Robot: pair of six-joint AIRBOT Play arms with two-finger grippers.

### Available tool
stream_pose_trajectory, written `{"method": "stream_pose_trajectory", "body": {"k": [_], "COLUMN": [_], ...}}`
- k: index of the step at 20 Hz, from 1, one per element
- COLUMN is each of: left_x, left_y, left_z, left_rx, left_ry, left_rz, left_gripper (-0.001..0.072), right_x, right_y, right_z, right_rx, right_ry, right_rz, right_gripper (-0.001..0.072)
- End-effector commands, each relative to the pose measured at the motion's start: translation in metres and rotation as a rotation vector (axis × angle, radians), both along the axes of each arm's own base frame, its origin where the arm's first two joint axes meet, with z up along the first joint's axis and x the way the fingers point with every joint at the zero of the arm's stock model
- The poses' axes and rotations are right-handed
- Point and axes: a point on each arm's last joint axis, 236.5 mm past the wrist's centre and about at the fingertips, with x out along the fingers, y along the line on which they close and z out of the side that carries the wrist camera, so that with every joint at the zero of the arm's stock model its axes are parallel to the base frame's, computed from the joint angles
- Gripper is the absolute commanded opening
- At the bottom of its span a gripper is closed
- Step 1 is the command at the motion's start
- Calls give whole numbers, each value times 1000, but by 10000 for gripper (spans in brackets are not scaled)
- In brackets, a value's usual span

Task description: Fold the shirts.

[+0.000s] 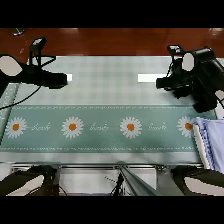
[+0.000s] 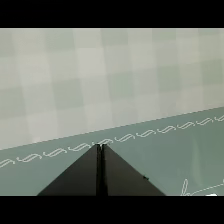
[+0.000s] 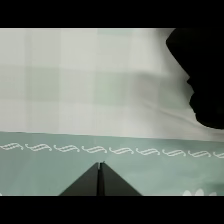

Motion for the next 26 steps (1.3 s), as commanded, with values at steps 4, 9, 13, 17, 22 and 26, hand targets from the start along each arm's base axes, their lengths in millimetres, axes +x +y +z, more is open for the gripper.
{"method": "stream_pose_trajectory", "body": {"k": [4, 9, 13, 17, 22, 26], "left_x": [0, 0, 0, 0, 16, 42], "left_y": [0, 0, 0, 0, 1, 3], "left_z": [0, 0, 0, 0, 6, 5], "left_rx": [0, 0, 0, 0, -7, -14], "left_ry": [0, 0, 0, 0, -64, -141], "left_rz": [1, 1, 1, 1, 23, 59], "left_gripper": [30, 29, 30, 30, 30, 328], "right_x": [0, 0, 0, 3, 48, 86], "right_y": [0, 0, 0, 1, -12, -48], "right_z": [0, 0, 0, 1, 19, 37], "right_rx": [0, 0, 0, 4, -77, -252], "right_ry": [0, 1, 0, -14, -212, -360], "right_rz": [0, 0, 1, 2, 48, 86], "right_gripper": [22, 22, 22, 22, 23, 600]}}
